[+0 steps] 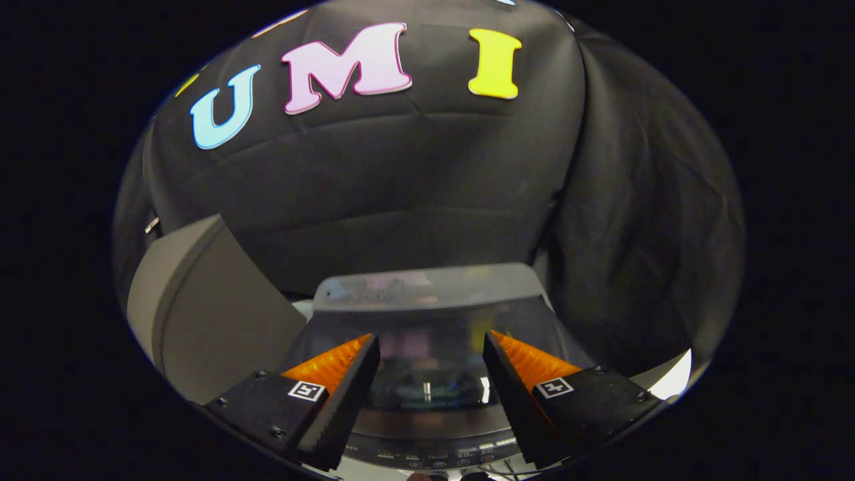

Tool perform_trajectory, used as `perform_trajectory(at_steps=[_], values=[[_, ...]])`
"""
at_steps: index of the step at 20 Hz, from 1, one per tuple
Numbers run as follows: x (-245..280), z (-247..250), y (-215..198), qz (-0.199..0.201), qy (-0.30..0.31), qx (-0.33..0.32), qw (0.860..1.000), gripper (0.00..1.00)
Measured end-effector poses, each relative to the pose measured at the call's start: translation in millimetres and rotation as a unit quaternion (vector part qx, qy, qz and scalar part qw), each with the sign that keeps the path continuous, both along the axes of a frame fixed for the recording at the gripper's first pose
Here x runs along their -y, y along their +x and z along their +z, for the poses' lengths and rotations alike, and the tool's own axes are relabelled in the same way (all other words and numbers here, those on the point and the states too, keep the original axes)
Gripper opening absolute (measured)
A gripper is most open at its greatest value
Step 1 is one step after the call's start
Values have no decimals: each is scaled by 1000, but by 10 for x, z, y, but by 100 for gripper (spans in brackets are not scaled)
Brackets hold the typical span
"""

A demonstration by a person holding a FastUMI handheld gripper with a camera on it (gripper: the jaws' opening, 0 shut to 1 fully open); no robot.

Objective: Put the clothes into the washing machine and then close the washing machine lid.

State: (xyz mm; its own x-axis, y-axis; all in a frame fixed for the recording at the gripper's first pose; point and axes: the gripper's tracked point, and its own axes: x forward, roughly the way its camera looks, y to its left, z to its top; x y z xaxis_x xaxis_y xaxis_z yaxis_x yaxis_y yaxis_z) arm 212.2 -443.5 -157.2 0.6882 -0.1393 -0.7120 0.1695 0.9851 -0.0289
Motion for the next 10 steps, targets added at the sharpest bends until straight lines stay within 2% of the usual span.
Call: perform_trajectory(at_steps=[4,10], values=[[-2,-491,-373,-6,12,-43,999,98],[-18,-686,-519,3,2,-68,998,98]])
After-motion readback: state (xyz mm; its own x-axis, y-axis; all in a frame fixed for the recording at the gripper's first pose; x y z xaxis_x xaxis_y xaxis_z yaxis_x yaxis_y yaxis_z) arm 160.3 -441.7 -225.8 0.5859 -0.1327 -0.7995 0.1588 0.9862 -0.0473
